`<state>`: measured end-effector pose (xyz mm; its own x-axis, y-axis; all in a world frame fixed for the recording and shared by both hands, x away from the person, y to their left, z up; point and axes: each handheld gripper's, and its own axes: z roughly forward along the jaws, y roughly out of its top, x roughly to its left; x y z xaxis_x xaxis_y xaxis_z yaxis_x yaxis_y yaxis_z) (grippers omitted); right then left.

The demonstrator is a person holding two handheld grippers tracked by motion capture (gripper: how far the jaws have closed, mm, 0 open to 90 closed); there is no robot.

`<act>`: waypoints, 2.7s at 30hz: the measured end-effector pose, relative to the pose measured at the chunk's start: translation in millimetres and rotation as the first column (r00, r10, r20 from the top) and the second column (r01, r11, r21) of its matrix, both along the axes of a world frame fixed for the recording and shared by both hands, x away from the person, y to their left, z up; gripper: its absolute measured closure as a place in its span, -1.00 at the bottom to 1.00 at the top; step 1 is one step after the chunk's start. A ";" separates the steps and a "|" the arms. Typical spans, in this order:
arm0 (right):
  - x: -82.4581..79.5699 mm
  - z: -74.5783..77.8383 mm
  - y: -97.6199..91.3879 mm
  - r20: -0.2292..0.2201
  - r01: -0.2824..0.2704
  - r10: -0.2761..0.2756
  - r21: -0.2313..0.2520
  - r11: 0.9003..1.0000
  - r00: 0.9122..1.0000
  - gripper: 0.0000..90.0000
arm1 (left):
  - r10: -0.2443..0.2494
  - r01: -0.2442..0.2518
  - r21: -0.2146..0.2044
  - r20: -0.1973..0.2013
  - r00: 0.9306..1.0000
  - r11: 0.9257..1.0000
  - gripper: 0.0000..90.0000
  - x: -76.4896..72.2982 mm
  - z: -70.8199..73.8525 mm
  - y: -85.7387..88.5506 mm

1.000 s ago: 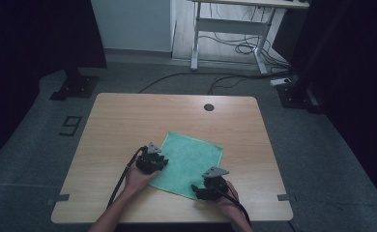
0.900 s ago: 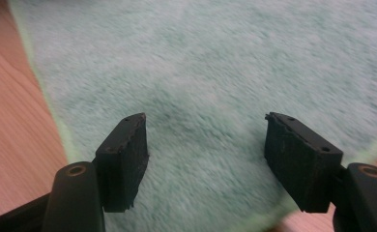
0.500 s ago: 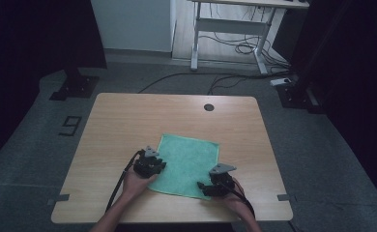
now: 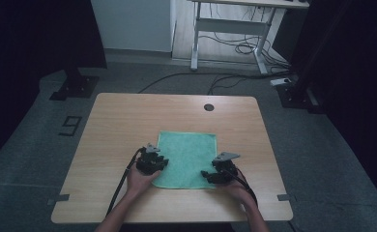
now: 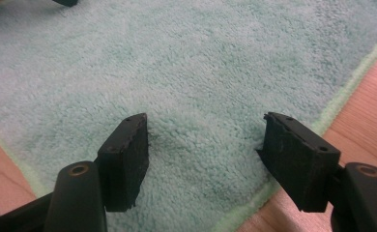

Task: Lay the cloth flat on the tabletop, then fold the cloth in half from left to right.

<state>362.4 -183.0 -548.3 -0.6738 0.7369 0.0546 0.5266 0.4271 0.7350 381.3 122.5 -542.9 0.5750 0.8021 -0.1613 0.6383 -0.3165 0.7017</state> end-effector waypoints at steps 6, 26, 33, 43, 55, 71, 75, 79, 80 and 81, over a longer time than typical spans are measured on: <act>-3.1 -0.9 -5.0 0.000 0.027 -0.027 0.021 0.999 1.000 -0.27 | -0.005 0.005 -0.001 0.000 1.000 1.000 0.53 -3.6 -0.1 -0.6; -14.5 11.8 -5.3 0.064 0.011 -0.017 0.095 0.995 0.998 -0.37 | -0.029 0.032 -0.043 0.067 0.997 0.999 0.13 -10.6 23.3 7.8; -26.3 17.1 2.8 0.092 0.008 -0.022 0.145 0.989 0.996 -0.38 | -0.057 0.060 -0.031 0.106 0.993 0.998 -0.06 -10.7 33.1 16.9; -39.5 23.9 21.2 0.121 -0.022 -0.001 0.192 0.981 0.993 -0.36 | -0.055 0.060 -0.040 0.124 0.991 0.997 -0.12 -2.4 42.5 28.2; -48.3 28.5 41.4 0.128 -0.046 0.022 0.191 0.981 0.992 -0.37 | -0.046 0.053 -0.050 0.123 0.991 0.997 -0.20 15.5 50.5 33.4; -48.5 28.9 71.9 0.125 -0.100 0.075 0.207 0.973 0.989 -0.37 | 0.001 0.003 -0.035 0.138 0.990 0.999 -0.09 48.1 42.6 36.1; -45.7 31.3 83.2 0.131 -0.115 0.089 0.210 0.971 0.987 -0.37 | 0.018 -0.014 -0.031 0.138 0.990 0.999 -0.04 58.1 37.3 37.1; -45.1 33.8 91.8 0.135 -0.124 0.096 0.215 0.969 0.986 -0.37 | 0.017 -0.012 -0.037 0.136 0.991 0.999 -0.04 60.9 34.5 33.8; -45.3 34.4 93.3 0.137 -0.127 0.099 0.214 0.969 0.986 -0.37 | 0.015 -0.011 -0.025 0.141 0.990 1.000 -0.03 61.3 34.5 32.0; -45.2 34.7 94.4 0.139 -0.129 0.101 0.214 0.968 0.985 -0.37 | 0.007 -0.005 -0.013 0.142 0.990 1.000 -0.01 62.2 35.2 30.6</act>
<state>317.2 -88.6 -513.6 -0.7653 0.6330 0.1166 0.3804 0.2987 0.8752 443.5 153.1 -507.7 0.5879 0.8042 -0.0881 0.5336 -0.3036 0.7893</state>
